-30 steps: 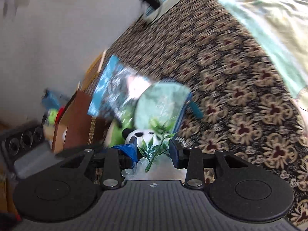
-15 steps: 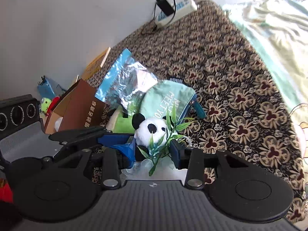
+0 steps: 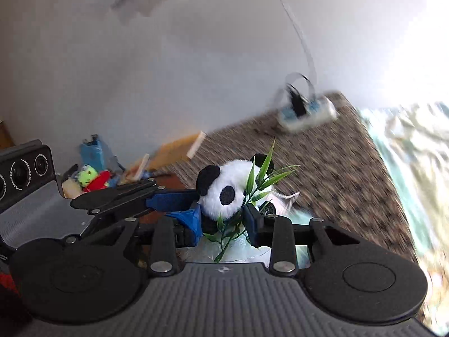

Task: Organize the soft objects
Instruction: 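Lift the panda plush with the right gripper and carry it over the box, then lower the panda plush into the box and open the right gripper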

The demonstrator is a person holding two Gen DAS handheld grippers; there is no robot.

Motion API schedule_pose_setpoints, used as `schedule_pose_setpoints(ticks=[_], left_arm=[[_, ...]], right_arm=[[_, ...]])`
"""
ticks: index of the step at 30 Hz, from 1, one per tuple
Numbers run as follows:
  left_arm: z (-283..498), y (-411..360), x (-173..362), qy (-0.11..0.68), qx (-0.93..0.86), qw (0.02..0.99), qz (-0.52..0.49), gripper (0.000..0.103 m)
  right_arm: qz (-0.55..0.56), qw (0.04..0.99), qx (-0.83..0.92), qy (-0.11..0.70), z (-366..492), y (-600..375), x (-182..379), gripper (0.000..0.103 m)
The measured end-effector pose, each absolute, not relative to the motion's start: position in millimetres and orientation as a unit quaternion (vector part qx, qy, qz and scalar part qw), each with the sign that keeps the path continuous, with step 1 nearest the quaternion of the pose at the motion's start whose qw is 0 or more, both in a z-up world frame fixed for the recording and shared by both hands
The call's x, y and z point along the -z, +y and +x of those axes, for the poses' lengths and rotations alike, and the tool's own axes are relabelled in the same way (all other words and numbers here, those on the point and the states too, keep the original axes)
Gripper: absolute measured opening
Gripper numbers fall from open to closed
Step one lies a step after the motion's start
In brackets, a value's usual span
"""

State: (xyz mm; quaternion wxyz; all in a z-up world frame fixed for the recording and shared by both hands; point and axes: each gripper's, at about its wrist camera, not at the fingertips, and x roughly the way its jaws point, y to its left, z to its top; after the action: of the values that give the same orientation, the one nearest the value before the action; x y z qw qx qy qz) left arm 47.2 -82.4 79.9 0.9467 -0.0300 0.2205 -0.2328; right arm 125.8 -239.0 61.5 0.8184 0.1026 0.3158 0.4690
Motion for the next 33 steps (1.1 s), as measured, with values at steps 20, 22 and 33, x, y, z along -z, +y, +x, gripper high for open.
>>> schedule_pose_setpoints(ticks=[20,22,33], left_arm=[[-28.6,170.0,-82.4,0.218,0.078,0.973,0.018,0.098],[-25.9,189.6,-73.0,0.233,0.076,0.969,0.020,0.098],[-2.2,251.1,-14.5,0.336,0.080,0.938,0.000,0.098]], right_arm=[[0.098,0.744,-0.603,0.270,99.9,32.4,-62.9,0.016],[0.093,0.743,-0.601,0.279,101.3,54.9,-54.0,0.016],[0.003,0.740,-0.574,0.350,92.8,133.3,-17.3,0.016]])
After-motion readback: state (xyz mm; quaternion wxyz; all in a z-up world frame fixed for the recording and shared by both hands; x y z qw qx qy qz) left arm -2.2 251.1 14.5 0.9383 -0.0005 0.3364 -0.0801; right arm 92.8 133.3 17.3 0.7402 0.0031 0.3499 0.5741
